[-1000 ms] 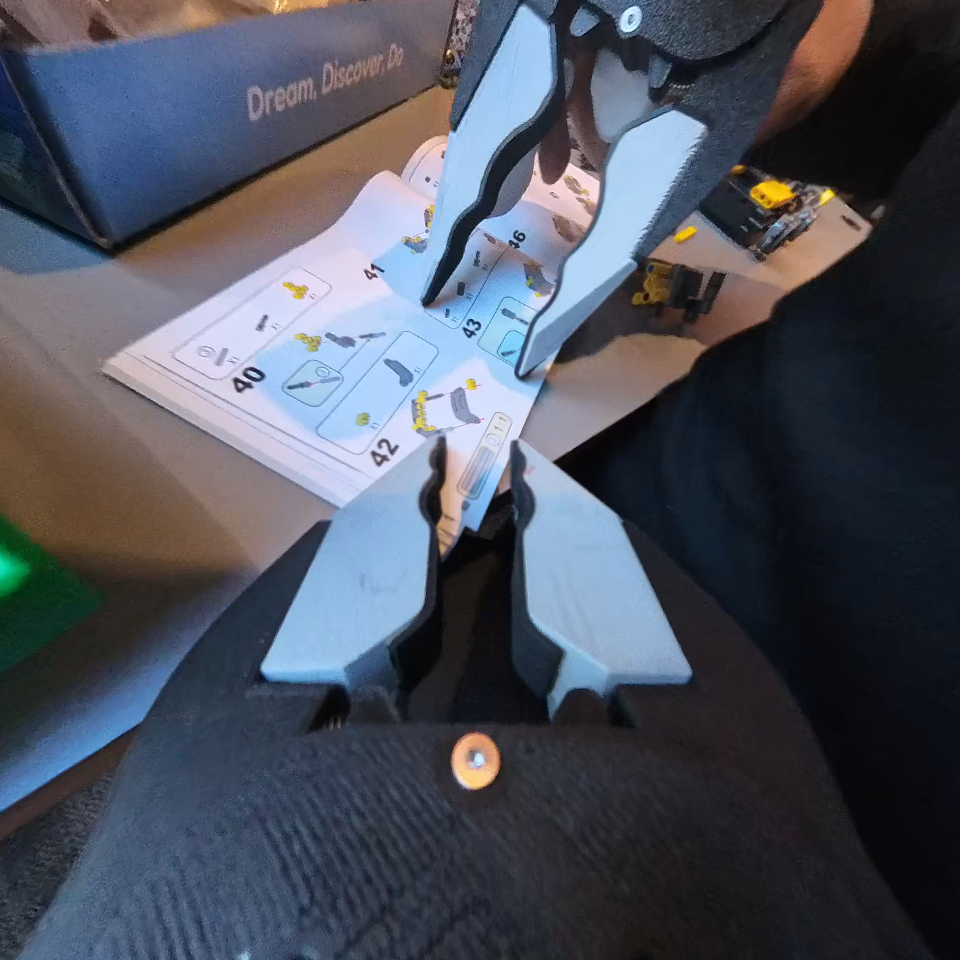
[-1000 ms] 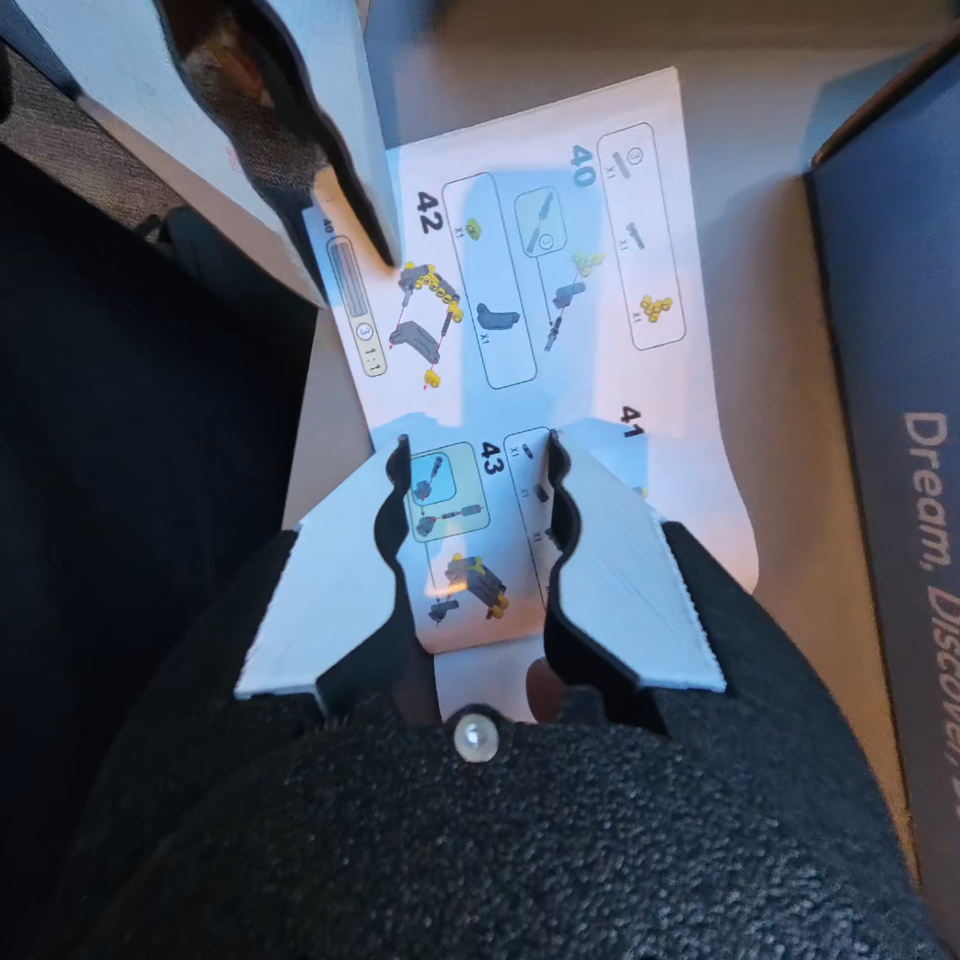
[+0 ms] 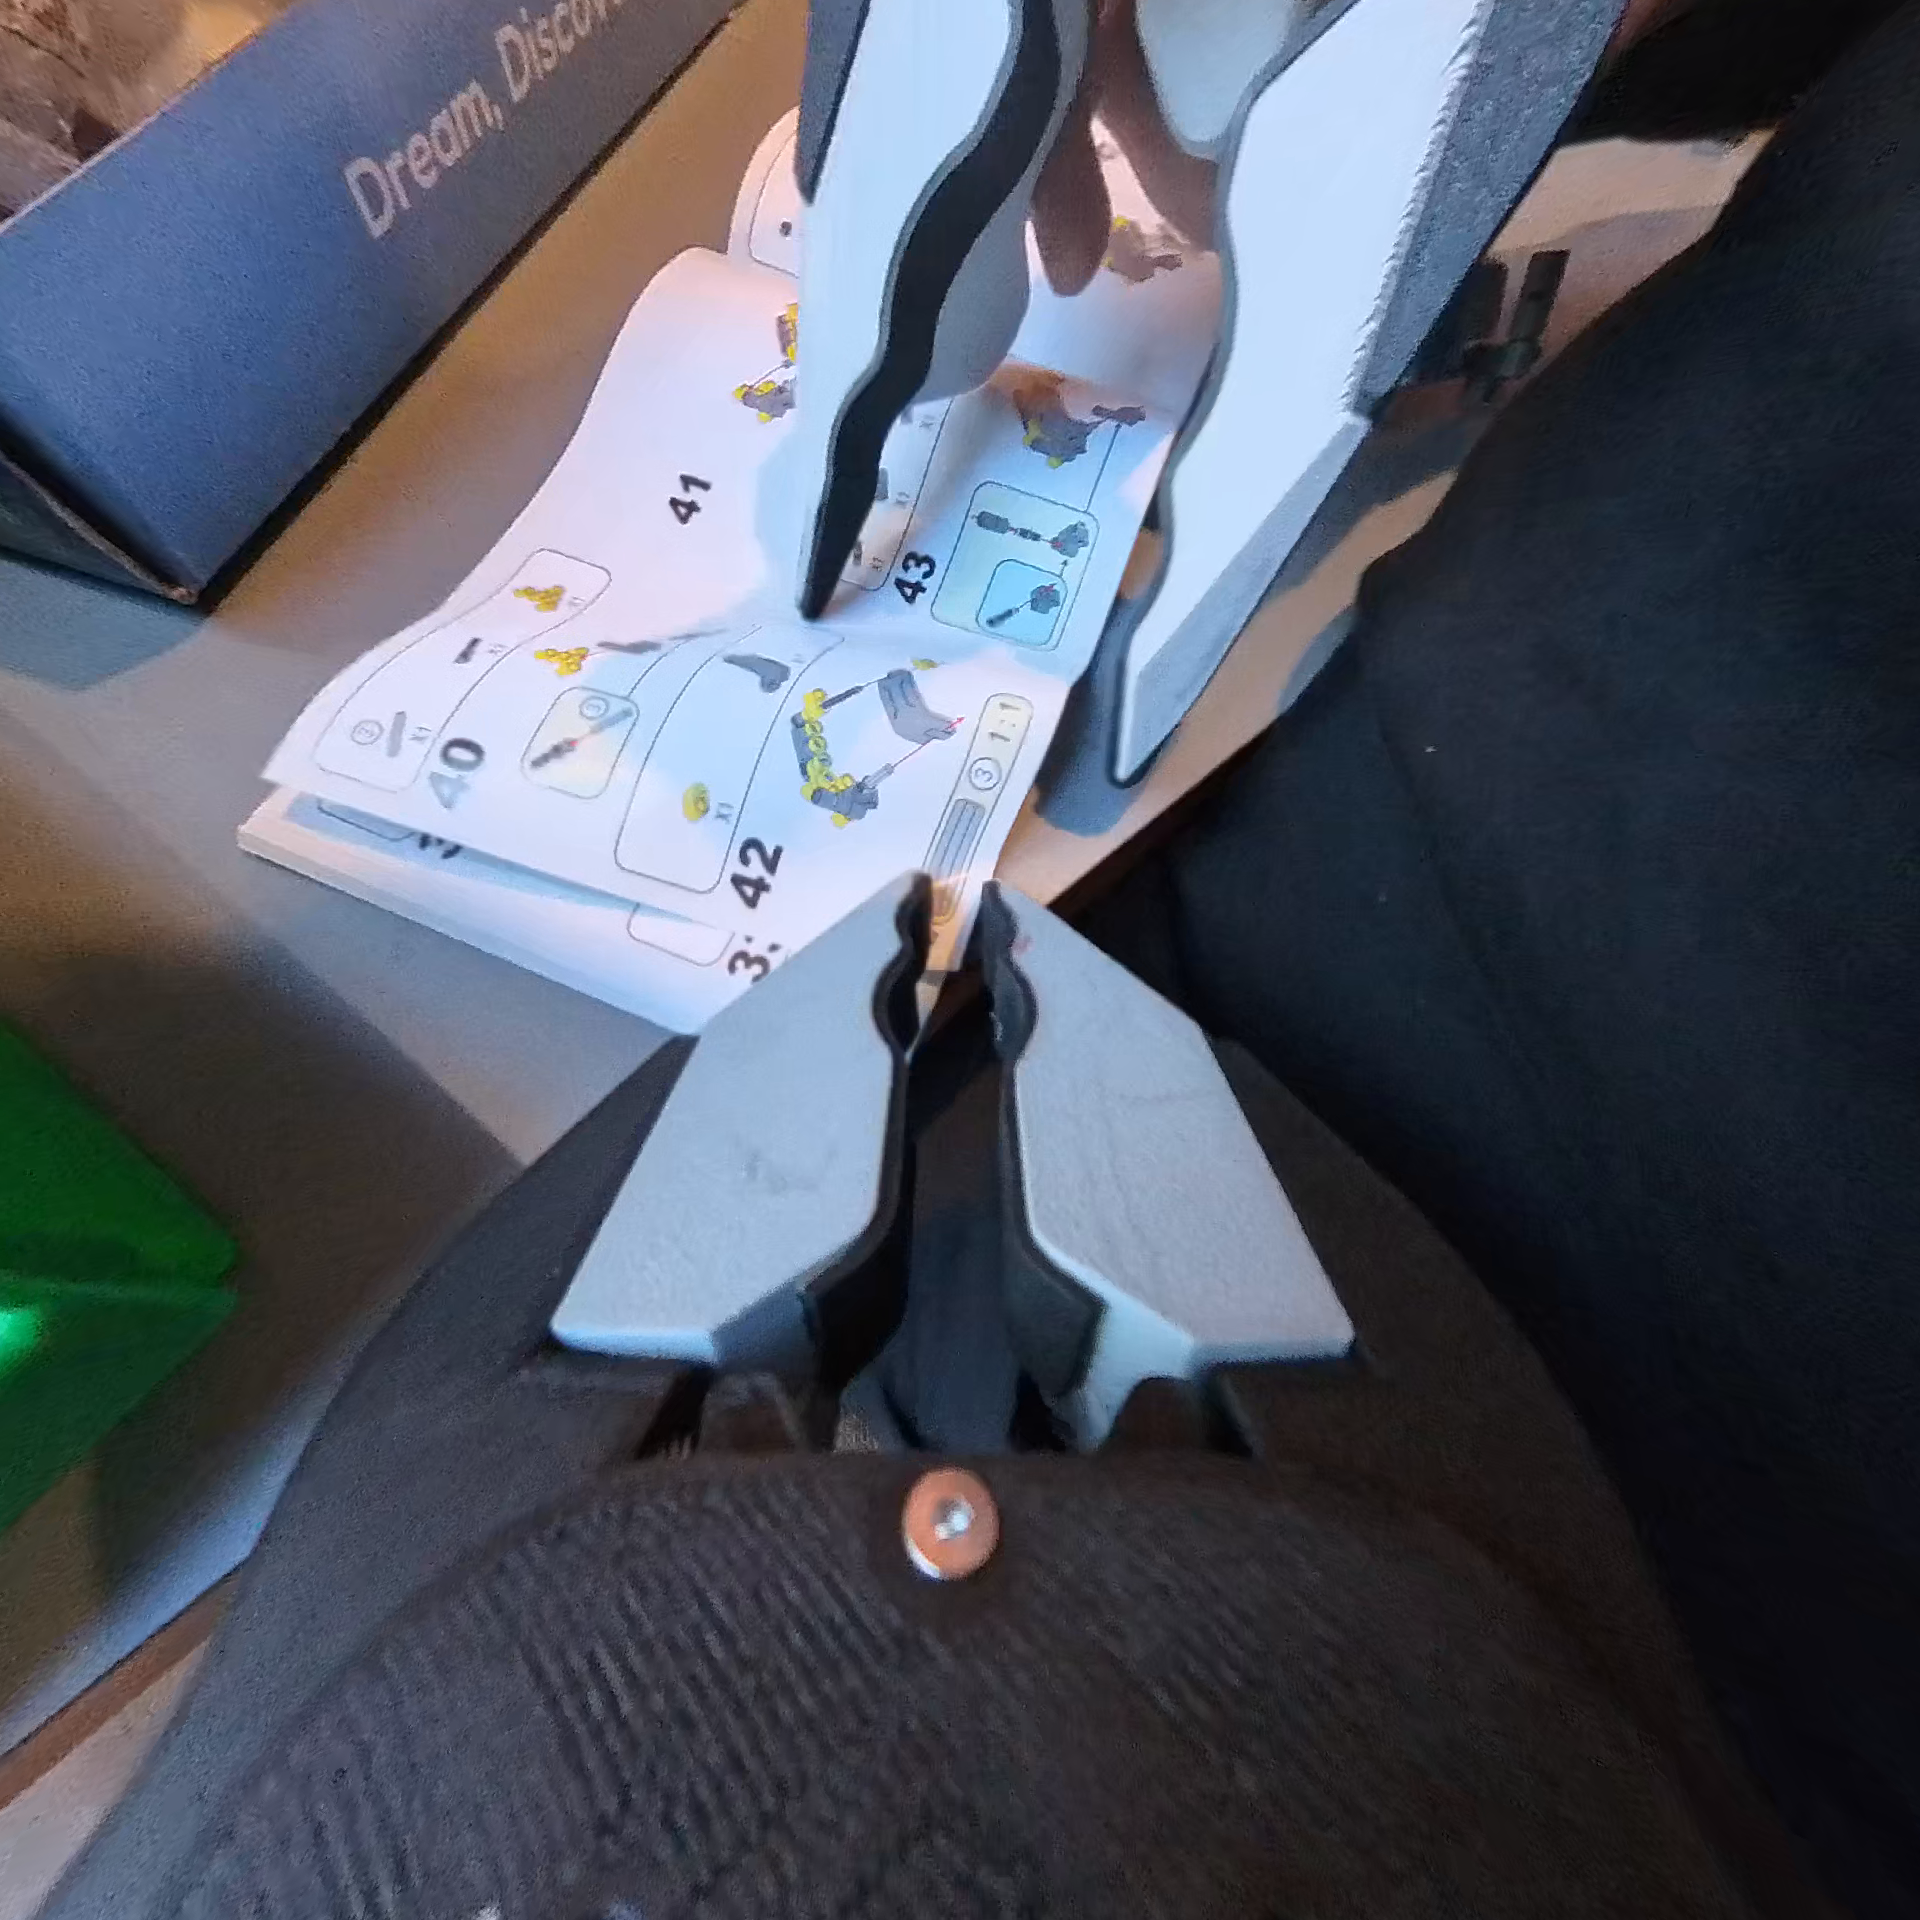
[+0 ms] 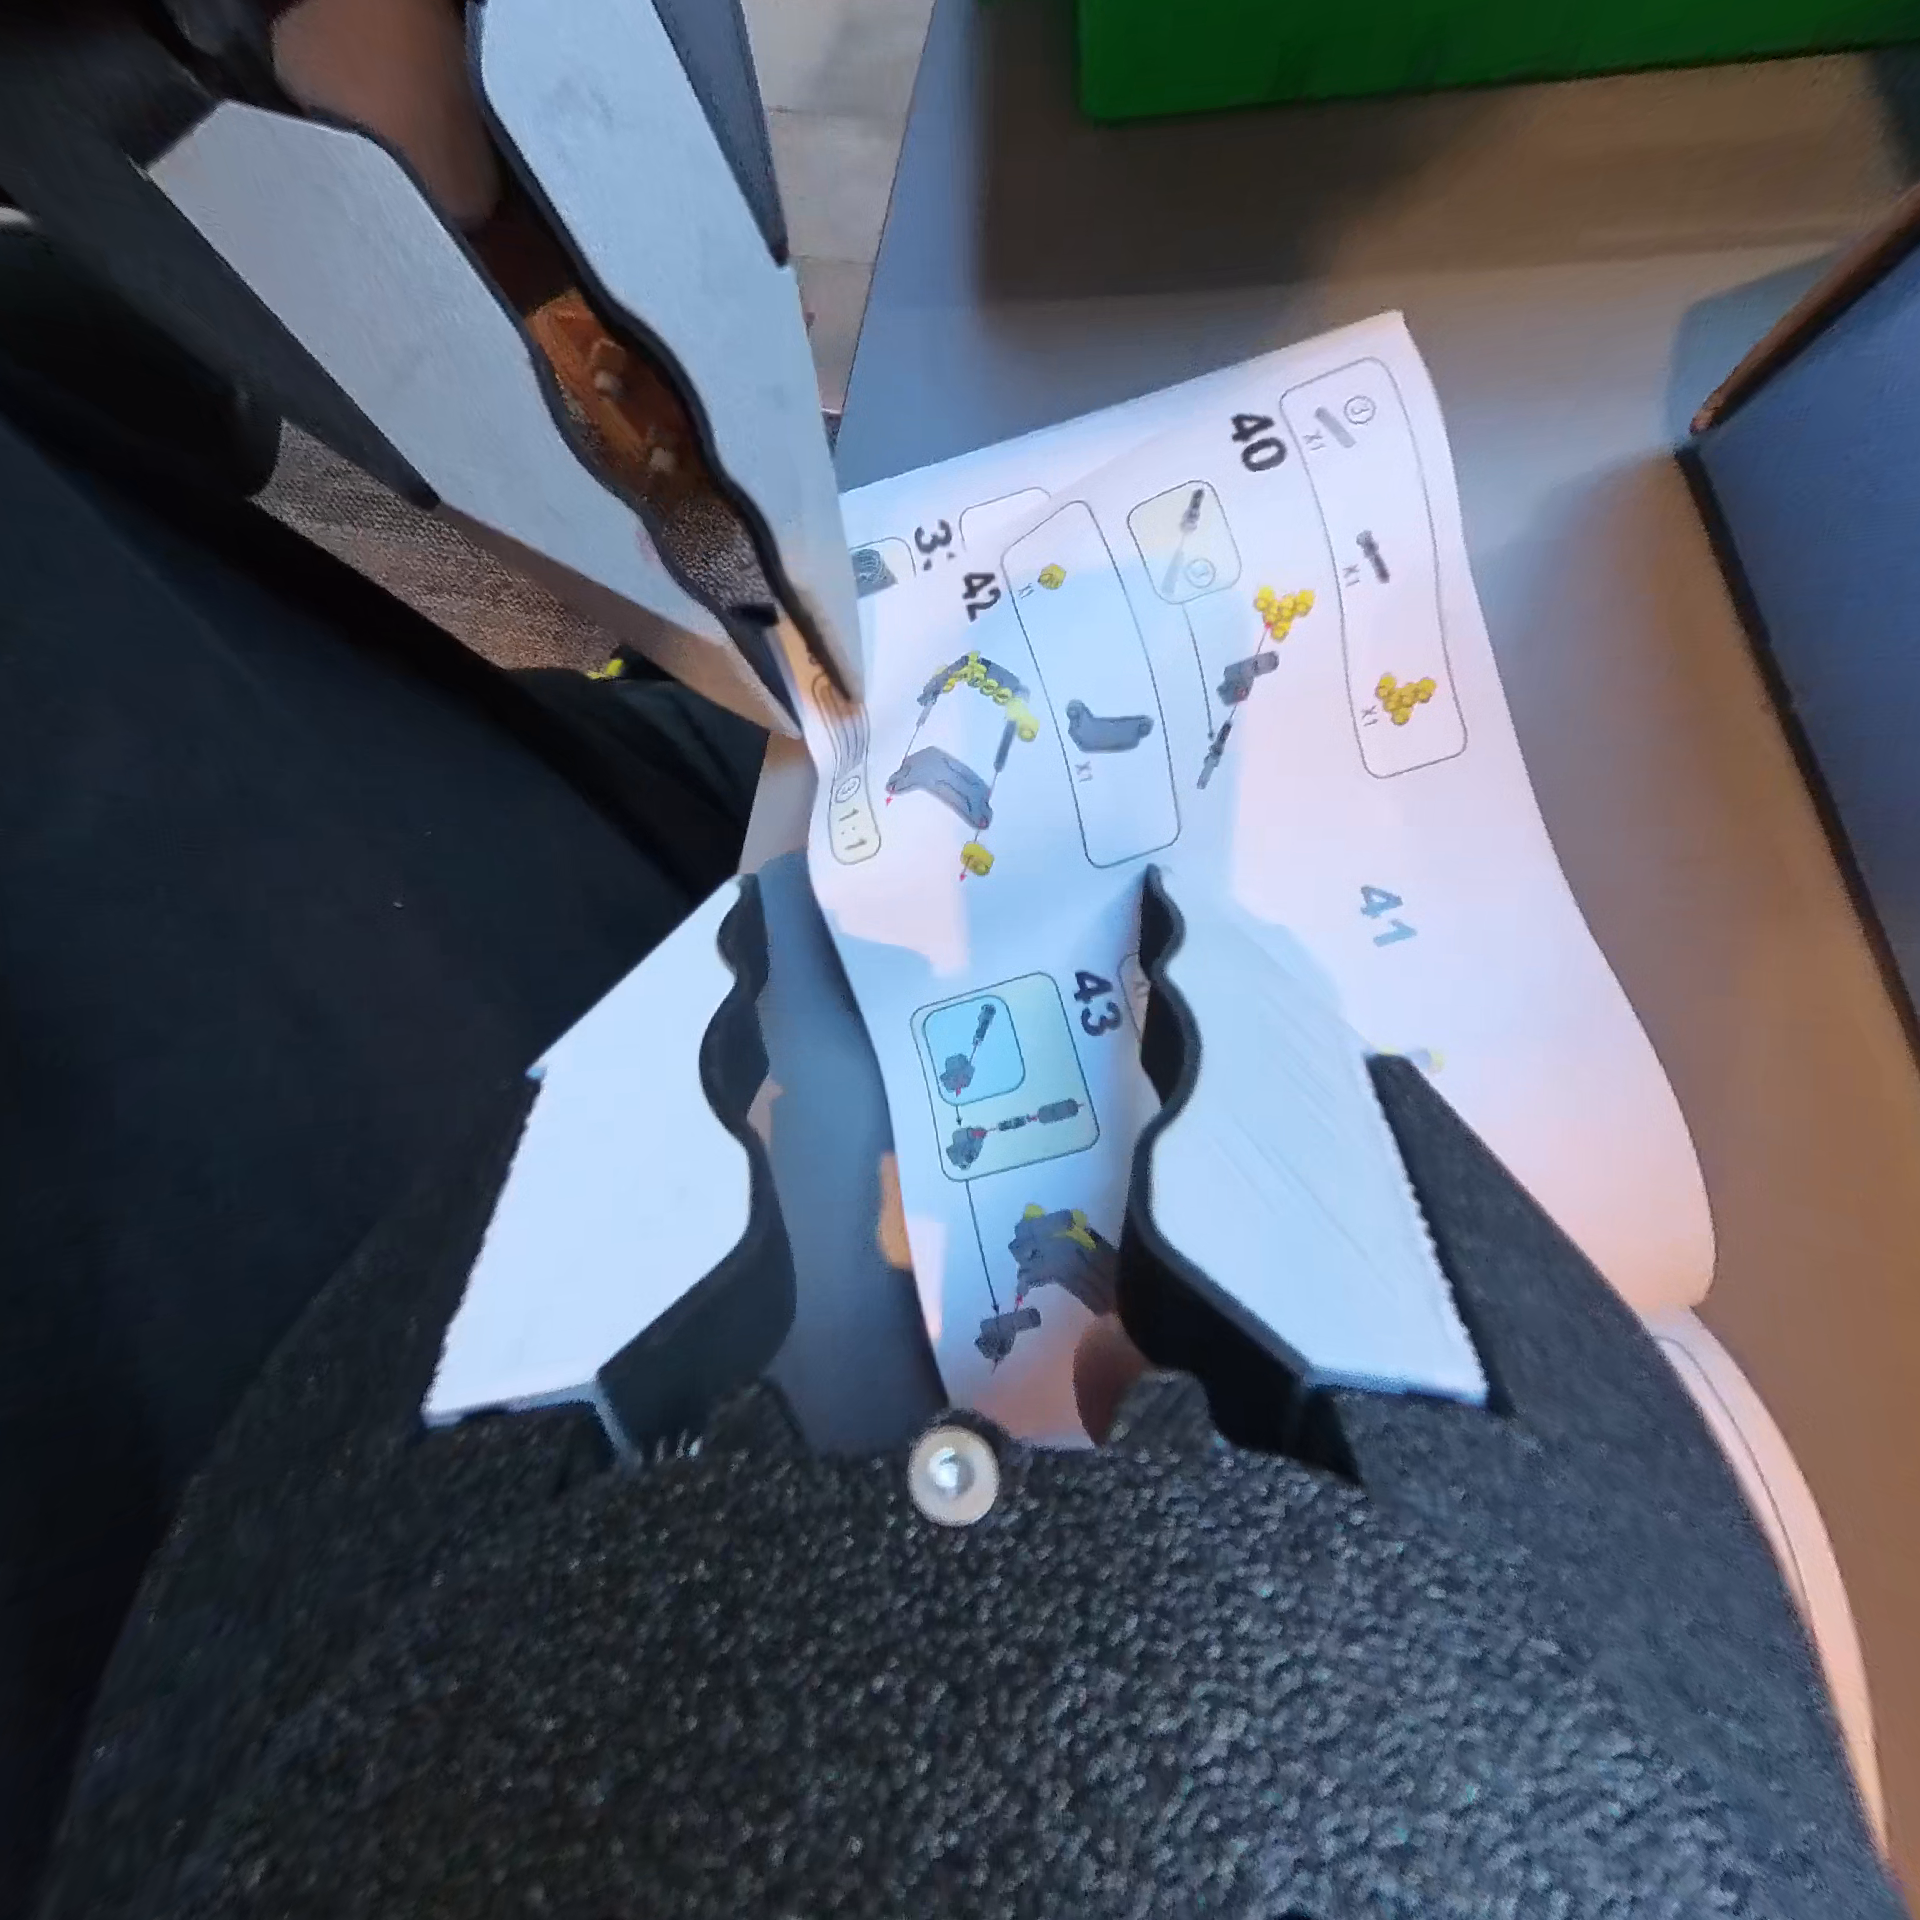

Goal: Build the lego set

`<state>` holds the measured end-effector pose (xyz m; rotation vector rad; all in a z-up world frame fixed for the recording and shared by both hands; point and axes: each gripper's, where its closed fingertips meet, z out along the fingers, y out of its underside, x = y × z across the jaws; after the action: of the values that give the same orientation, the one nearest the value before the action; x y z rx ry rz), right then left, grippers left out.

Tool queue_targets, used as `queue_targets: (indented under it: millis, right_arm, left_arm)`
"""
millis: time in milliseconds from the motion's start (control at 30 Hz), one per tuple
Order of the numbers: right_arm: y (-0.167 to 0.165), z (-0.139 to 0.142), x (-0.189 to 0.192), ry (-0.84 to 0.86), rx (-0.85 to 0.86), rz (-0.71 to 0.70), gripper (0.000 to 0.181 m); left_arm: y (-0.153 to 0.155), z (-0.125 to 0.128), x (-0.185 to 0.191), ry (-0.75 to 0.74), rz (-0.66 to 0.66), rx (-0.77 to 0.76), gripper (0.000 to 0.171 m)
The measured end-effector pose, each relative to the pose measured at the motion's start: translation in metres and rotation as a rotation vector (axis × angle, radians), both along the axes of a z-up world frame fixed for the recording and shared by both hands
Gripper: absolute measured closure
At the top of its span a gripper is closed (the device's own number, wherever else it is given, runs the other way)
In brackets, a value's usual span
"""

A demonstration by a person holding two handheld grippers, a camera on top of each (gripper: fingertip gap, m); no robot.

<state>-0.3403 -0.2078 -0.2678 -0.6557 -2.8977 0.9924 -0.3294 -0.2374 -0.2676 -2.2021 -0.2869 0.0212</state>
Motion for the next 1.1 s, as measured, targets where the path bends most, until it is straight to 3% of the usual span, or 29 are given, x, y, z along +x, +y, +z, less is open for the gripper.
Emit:
queue_targets:
  millis: [133,200,267,367,633,833,933,1100]
  right_arm:
    - [0.004,0.001,-0.003,-0.003,0.024,-0.003,0.129]
    - [0.003,0.006,0.001,-0.048,-0.016,-0.007,0.15]
    - [0.005,0.013,0.003,-0.069,-0.051,-0.024,0.155]
    - [0.02,0.03,-0.001,-0.041,-0.093,-0.093,0.18]
    - [0.121,0.092,0.001,0.044,-0.382,-0.5,0.181]
    - [0.193,0.069,0.02,0.017,-0.371,-0.755,0.181]
    - [0.204,0.05,0.033,-0.04,-0.351,-0.808,0.172]
    - [0.217,0.045,0.035,-0.077,-0.389,-0.865,0.159]
  left_arm:
    - [0.005,0.002,-0.001,-0.024,-0.003,0.022,0.168]
    - [0.006,0.006,-0.003,-0.022,0.002,0.043,0.168]
    - [0.006,0.013,-0.004,-0.025,0.004,0.075,0.159]
    - [0.001,0.017,-0.011,-0.017,0.047,0.089,0.143]
    - [-0.01,-0.001,-0.021,0.097,0.045,-0.079,0.132]
    - [-0.004,-0.001,-0.016,0.099,0.005,-0.115,0.135]
    - [-0.004,-0.001,-0.014,0.107,-0.009,-0.129,0.138]
    - [-0.003,-0.001,-0.014,0.108,-0.006,-0.142,0.138]
